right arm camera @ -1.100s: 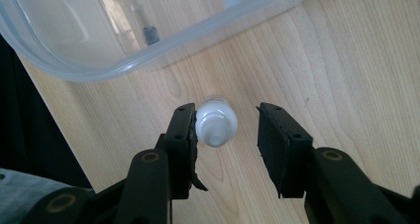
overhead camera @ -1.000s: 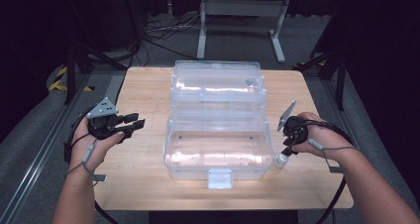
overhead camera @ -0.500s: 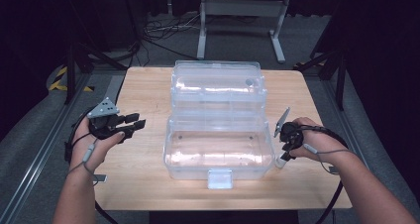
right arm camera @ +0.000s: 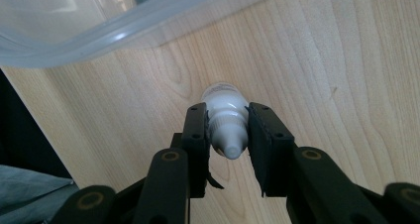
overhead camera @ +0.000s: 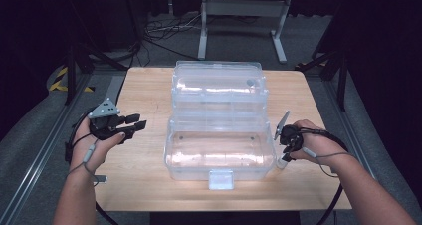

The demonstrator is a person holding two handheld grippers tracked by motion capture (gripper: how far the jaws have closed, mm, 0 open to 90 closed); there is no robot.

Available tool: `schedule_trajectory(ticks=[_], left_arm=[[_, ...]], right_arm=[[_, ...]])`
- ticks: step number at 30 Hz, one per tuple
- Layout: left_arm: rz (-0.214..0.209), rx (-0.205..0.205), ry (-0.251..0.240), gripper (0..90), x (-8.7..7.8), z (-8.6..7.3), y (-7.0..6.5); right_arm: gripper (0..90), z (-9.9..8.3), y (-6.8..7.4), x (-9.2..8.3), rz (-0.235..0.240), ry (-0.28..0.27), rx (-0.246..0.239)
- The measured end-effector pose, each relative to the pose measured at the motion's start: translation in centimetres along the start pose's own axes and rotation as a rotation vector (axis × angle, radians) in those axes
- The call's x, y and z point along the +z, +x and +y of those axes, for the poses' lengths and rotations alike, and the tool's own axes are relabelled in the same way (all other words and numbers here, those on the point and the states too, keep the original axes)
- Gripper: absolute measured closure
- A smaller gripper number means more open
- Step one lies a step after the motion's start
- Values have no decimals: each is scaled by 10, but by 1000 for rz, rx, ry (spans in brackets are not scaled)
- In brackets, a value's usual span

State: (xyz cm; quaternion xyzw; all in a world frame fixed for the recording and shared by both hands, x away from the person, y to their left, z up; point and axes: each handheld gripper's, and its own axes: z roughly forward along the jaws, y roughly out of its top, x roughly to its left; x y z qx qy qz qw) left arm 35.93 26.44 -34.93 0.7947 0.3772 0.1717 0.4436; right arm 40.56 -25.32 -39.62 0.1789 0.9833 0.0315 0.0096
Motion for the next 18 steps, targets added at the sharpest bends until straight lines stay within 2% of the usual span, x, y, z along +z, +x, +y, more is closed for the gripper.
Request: schedule_trajectory(ticks=[13,18], left_arm=[[-2,-2,0,629,1,0,-1],[-2,0,1,630,0,0,0]], right_arm=[[711,-1,0,1,0,-3,15],[712,1,1,-8,2,-17,7]])
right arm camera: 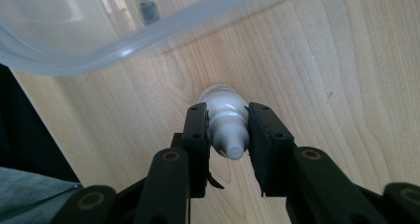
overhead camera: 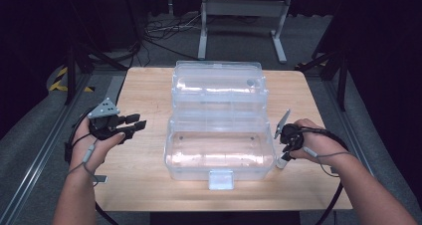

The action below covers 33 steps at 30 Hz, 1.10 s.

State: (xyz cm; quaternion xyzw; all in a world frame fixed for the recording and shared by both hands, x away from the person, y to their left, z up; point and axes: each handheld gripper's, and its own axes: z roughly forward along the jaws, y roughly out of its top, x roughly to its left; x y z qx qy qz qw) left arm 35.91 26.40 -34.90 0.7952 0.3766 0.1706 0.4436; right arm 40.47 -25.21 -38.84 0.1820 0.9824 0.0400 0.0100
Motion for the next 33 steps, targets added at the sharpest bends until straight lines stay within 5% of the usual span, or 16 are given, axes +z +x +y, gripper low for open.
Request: schedule_trajectory(ticks=[33], left_arm=[[-5,-1,-3,628,0,1,0]], right_arm=[[712,9,5,-73,-57,-24,-49]])
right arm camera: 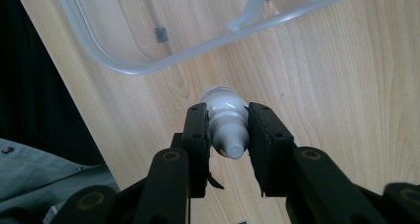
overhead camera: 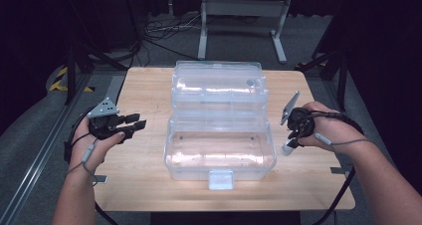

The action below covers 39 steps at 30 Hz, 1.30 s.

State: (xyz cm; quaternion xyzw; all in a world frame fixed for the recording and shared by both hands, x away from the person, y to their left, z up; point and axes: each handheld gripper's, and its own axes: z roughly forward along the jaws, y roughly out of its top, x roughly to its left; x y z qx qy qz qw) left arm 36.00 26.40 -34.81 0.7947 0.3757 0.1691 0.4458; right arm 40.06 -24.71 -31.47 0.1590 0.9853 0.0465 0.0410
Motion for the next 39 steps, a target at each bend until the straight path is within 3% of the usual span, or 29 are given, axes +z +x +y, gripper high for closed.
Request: schedule_trajectory(ticks=[21,32,39], left_arm=[[-13,-2,11,623,2,0,0],[-15,0,14,621,2,0,0],[-17,1,17,621,2,0,0]], right_arm=[[712,21,10,-32,-16,-30,-43],[713,39,16,-39,-14,-48,-77],[712,47,21,-35,4,-66,-106]])
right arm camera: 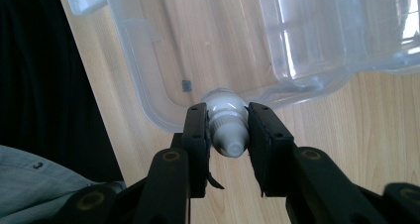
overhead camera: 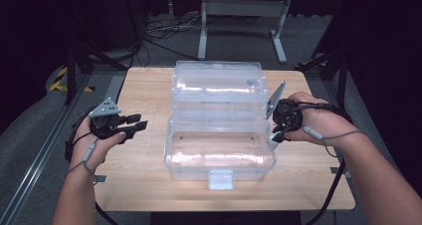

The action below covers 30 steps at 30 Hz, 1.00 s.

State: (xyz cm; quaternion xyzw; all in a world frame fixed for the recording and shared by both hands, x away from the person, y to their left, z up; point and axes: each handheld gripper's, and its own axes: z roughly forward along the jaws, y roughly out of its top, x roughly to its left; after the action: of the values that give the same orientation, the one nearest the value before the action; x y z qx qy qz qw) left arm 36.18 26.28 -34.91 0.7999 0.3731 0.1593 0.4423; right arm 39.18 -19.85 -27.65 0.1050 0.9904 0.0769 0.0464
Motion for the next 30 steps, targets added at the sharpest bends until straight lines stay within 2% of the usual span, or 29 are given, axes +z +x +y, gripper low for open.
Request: schedule_trajectory(ticks=[10,15,26,30], left_arm=[[0,0,2,622,0,0,-1],[-1,3,5,622,0,0,-1],[-2,7,7,621,1,0,-1],[-3,6,9,621,1,0,-1]], right_arm=[[712,9,11,11,22,10,-34],[712,13,14,23,38,9,-64],[712,18,16,49,71,47,-78],[712,19,16,55,69,51,-83]])
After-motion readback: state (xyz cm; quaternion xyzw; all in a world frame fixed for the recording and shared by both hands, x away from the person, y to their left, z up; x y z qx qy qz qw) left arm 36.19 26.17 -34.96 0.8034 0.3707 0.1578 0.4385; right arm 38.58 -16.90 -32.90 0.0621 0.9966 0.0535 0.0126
